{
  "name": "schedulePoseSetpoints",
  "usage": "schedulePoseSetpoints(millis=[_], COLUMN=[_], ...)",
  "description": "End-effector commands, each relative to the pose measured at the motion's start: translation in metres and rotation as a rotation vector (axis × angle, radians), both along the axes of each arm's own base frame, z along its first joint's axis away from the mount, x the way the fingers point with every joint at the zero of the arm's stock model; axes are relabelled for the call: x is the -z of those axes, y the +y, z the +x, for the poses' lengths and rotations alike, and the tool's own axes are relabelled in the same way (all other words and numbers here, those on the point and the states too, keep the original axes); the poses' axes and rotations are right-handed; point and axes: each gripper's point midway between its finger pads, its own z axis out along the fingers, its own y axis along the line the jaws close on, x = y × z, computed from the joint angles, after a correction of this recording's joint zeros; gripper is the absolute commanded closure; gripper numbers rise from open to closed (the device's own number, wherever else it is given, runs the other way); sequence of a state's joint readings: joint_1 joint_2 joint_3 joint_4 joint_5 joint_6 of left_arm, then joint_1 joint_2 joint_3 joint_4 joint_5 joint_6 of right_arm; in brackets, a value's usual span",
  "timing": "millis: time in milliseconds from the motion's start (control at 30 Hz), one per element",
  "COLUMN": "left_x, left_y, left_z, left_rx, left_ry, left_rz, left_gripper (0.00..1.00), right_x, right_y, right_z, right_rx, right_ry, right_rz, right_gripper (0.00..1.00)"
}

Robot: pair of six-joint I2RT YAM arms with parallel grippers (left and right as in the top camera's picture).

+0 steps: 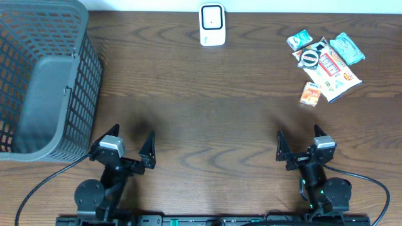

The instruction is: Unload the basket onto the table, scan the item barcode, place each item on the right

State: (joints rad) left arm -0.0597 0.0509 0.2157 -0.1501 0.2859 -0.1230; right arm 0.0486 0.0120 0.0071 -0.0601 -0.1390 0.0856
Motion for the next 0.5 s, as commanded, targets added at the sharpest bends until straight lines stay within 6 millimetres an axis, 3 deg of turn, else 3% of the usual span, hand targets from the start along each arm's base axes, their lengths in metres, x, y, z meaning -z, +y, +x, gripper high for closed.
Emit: schedulePoseSetpoints(millis=[0, 467], left_x=[0.001, 0.022], left_y=[0.008, 0.037], left_z=[0.005, 0.017], left_rx=[-0.044, -0.189], left_ry=[-0.053, -0.061], left_rz=[-0.022, -0.101], left_gripper=[0.02, 0.02], right_x=[0.0, 0.0], right_y=[-0.002, -0.002], right_z=[0.0, 0.0], right_rx=[0.007, 0.006], right_ry=[-0.003, -0.003], right_rz=[-0.012, -0.012], right_gripper=[0.01, 0.01])
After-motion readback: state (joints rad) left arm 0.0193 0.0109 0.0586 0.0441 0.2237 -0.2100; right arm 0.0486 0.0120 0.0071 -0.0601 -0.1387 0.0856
